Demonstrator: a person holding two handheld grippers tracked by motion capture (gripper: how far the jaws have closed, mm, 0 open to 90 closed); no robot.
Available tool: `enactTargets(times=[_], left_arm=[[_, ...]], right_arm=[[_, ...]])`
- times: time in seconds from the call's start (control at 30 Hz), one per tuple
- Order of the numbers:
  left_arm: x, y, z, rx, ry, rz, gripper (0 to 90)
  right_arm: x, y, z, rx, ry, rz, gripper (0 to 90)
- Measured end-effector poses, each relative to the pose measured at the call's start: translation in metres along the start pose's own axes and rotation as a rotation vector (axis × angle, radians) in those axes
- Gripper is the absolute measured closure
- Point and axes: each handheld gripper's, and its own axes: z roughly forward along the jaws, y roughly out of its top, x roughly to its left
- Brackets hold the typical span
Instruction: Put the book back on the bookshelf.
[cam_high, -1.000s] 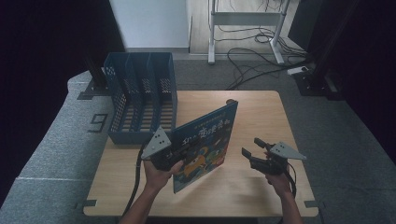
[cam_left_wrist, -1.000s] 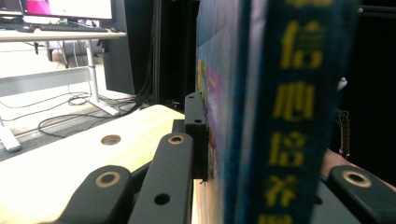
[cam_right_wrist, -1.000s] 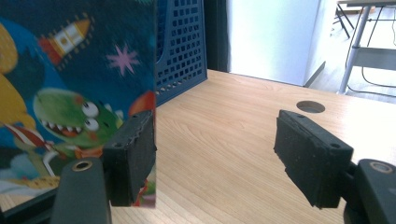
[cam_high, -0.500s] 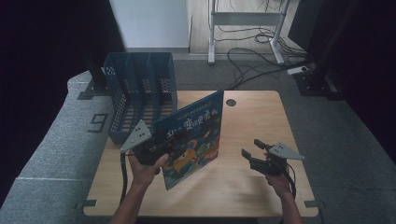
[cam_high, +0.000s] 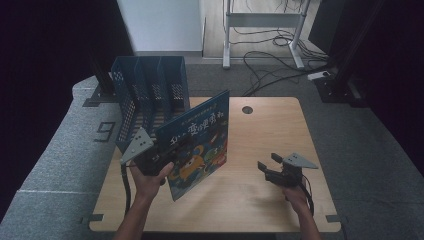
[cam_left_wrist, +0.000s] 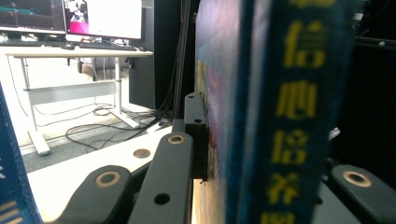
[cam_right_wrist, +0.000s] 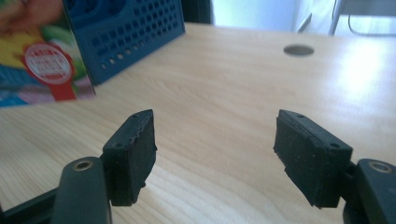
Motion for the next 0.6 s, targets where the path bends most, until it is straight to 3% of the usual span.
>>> enactTargets(times=[0.13,0.33,0.43,0.6], left_arm=[[0.001,-0.001,0.000,0.002,-0.026,-0.020,82.6],[0.000,0.001,-0.002,-0.016,-0.017,-0.015,82.6],[0.002,0.003,-0.005,-0.026,-0.013,-0.023,82.6],[0.007,0.005,-0.009,-0.035,-0.027,-0.048,82.6]], right_arm=[[0.000,-0.007,0.006,0.044,0.007,-0.003,28.8],[-0.001,-0.012,0.012,0.095,-0.073,0.018,28.7],[-0.005,-0.016,0.014,0.116,-0.068,0.040,28.6],[-0.007,-0.020,0.019,0.162,-0.099,0.042,28.6]])
